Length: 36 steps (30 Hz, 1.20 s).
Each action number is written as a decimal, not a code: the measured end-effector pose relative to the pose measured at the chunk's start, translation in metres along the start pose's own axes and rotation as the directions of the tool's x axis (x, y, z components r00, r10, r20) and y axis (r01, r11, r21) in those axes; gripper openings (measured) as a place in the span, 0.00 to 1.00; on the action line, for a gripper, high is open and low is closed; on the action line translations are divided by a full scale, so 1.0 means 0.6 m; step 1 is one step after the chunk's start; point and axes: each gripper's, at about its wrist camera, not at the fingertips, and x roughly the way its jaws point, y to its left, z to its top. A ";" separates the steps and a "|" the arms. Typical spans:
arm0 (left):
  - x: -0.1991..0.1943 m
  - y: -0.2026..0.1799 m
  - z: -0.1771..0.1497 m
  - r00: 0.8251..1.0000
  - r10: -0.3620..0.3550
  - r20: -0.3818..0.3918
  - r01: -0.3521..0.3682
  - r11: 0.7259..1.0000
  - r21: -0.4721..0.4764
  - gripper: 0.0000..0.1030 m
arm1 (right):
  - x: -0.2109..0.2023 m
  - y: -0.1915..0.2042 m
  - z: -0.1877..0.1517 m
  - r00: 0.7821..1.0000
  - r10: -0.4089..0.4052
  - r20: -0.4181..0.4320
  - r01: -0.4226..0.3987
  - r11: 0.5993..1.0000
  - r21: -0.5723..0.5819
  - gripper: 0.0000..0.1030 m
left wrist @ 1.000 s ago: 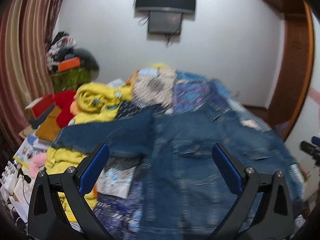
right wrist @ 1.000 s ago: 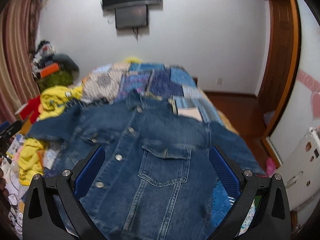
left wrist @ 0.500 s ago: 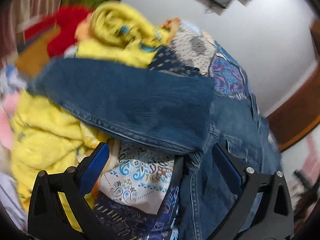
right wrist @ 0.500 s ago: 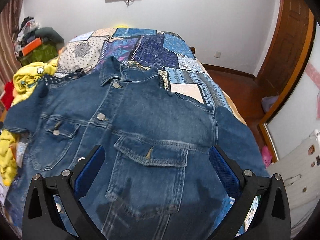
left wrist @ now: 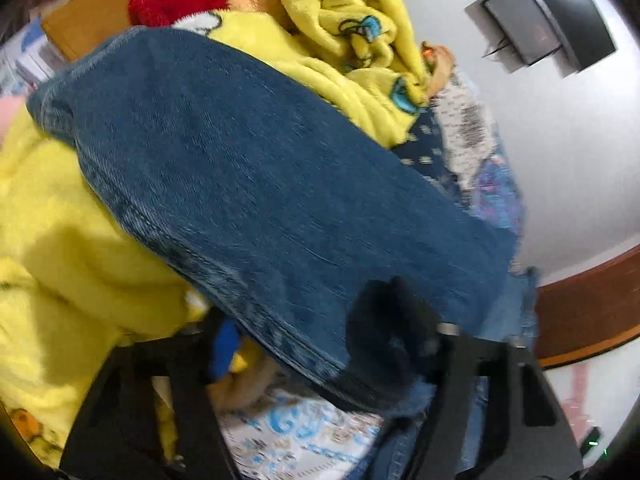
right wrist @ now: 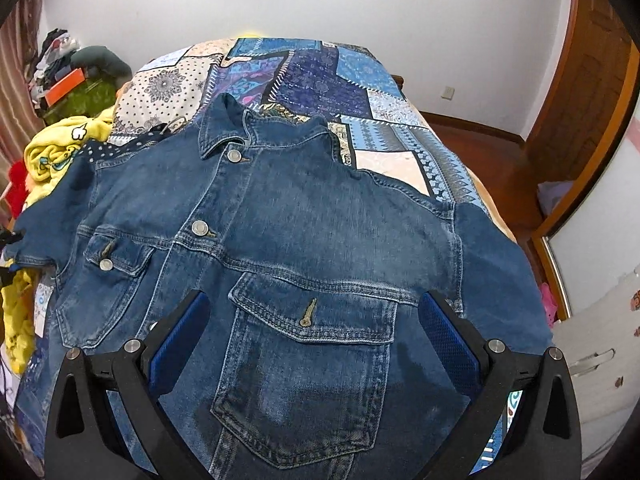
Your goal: Fold large clothes
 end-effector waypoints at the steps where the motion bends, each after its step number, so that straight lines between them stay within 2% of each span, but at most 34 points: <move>1: 0.001 -0.009 0.002 0.999 0.051 0.012 -0.052 0.998 0.032 0.40 | 0.001 -0.001 0.000 1.000 0.004 -0.005 -0.004 1.000 0.005 1.00; 2: 0.000 -0.014 0.006 0.996 0.085 0.021 -0.086 0.995 0.056 0.29 | 0.002 -0.002 0.001 1.000 0.009 -0.011 -0.009 1.000 0.012 1.00; 4: -0.007 -0.034 0.009 0.984 0.166 0.058 -0.172 0.978 0.120 0.18 | 0.000 -0.004 0.001 1.000 0.022 -0.014 -0.022 0.999 0.023 1.00; 6: -0.023 -0.062 0.011 0.963 0.241 0.121 -0.261 0.946 0.194 0.13 | -0.006 -0.006 0.000 1.000 0.024 -0.007 -0.024 0.999 0.025 1.00; 9: -0.062 -0.107 0.012 0.930 0.289 0.225 -0.344 0.900 0.268 0.11 | -0.013 -0.007 -0.001 1.000 0.019 -0.002 -0.019 1.000 0.018 1.00; 15: -0.128 -0.214 0.018 0.898 0.240 0.370 -0.377 0.852 0.363 0.08 | -0.027 -0.020 -0.003 0.999 0.050 -0.003 -0.050 0.998 0.046 1.00; 19: -0.150 -0.326 0.001 0.892 0.157 0.425 -0.363 0.808 0.464 0.06 | -0.044 -0.030 -0.005 0.998 0.065 0.017 -0.066 0.996 0.066 1.00; 22: -0.152 -0.397 -0.028 0.901 0.081 0.425 -0.323 0.780 0.537 0.06 | -0.059 -0.037 -0.004 0.997 0.071 0.037 -0.073 0.995 0.068 1.00; 27: -0.104 -0.495 -0.118 0.939 -0.005 0.344 -0.240 0.708 0.664 0.06 | -0.082 -0.050 -0.008 0.997 0.049 0.066 -0.052 0.997 0.056 1.00; 28: -0.083 -0.510 -0.144 0.954 -0.011 0.301 -0.210 0.690 0.693 0.06 | -0.086 -0.052 -0.010 0.996 0.044 0.071 -0.048 0.997 0.055 1.00; 32: -0.011 -0.536 -0.234 0.983 0.009 0.185 -0.149 0.633 0.759 0.06 | -0.095 -0.063 -0.017 0.996 0.040 0.081 -0.045 0.997 0.058 1.00; 34: 0.019 -0.540 -0.270 0.994 0.022 0.110 -0.100 0.621 0.777 0.06 | -0.098 -0.069 -0.021 0.996 0.036 0.081 -0.041 0.997 0.059 1.00; 36: 0.047 -0.541 -0.303 0.997 0.048 0.068 -0.083 0.617 0.783 0.06 | -0.100 -0.072 -0.027 0.996 0.036 0.082 -0.041 0.998 0.057 1.00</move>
